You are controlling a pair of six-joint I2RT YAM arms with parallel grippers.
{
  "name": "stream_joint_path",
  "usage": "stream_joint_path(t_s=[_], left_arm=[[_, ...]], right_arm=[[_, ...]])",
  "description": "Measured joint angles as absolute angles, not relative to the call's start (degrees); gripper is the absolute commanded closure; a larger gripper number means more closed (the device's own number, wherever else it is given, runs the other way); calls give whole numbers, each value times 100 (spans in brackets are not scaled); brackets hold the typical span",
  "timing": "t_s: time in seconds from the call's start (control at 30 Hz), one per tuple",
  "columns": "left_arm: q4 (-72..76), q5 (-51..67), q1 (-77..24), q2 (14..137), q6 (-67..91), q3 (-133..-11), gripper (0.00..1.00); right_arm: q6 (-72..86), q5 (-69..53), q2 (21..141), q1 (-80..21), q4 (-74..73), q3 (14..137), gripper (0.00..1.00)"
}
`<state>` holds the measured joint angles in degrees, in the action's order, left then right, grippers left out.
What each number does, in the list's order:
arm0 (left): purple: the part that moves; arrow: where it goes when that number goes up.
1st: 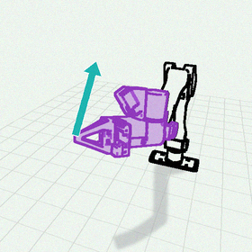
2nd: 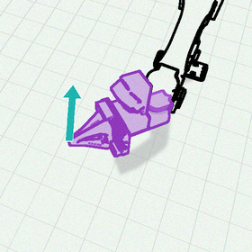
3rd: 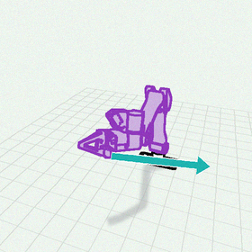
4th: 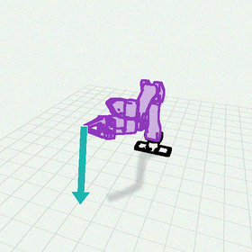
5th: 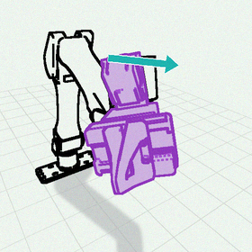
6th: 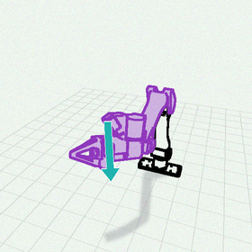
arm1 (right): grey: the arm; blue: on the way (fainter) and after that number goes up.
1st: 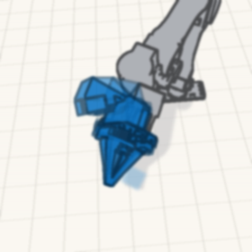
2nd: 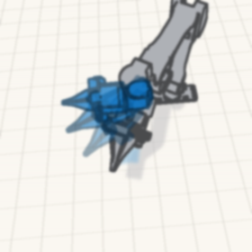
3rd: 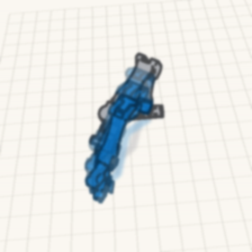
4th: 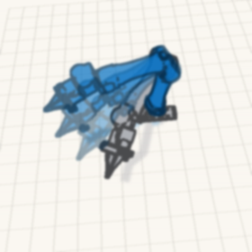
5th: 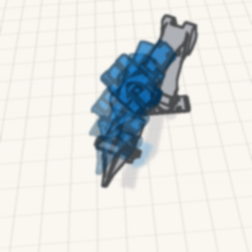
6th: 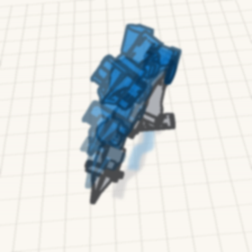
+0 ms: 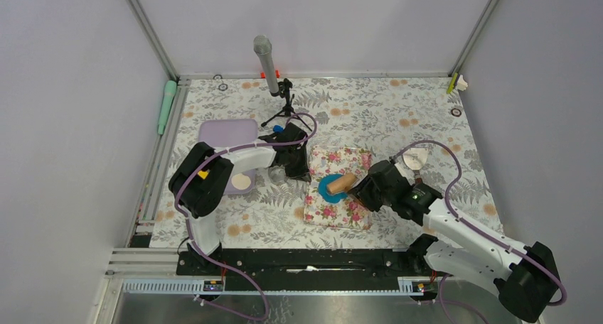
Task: Roll out the dumpling wrappers from the dough
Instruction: Flatten out the dough on the work surface.
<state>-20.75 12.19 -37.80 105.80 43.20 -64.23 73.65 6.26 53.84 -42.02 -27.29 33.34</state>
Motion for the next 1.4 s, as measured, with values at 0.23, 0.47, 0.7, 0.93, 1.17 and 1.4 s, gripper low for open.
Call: stream_joint_path(t_s=[0.23, 0.47, 0.7, 0.93, 1.17, 1.4], left_arm=[[-2051, 1221, -3780, 10569, 4340, -6407, 100], [-2053, 1221, -3778, 10569, 4340, -6407, 100], [-2049, 1223, -3778, 10558, 4340, -6396, 100], [-2051, 1221, -3778, 10558, 4335, -6396, 100], [-2051, 1225, -3776, 10558, 4329, -6396, 100], [-2049, 1238, -3771, 10558, 4263, -6399, 100]], right_arm=[[7349, 504, 5207, -4167, -2908, 3297, 100], [7251, 482, 5325, -4163, -3085, 3465, 100], [7030, 449, 5500, -4163, -3721, 3892, 100], [6884, 362, 5559, -4112, -3942, 4005, 100], [6794, 231, 5529, -4005, -4029, 4007, 100], [6790, 178, 5529, -3968, -4176, 4056, 100]])
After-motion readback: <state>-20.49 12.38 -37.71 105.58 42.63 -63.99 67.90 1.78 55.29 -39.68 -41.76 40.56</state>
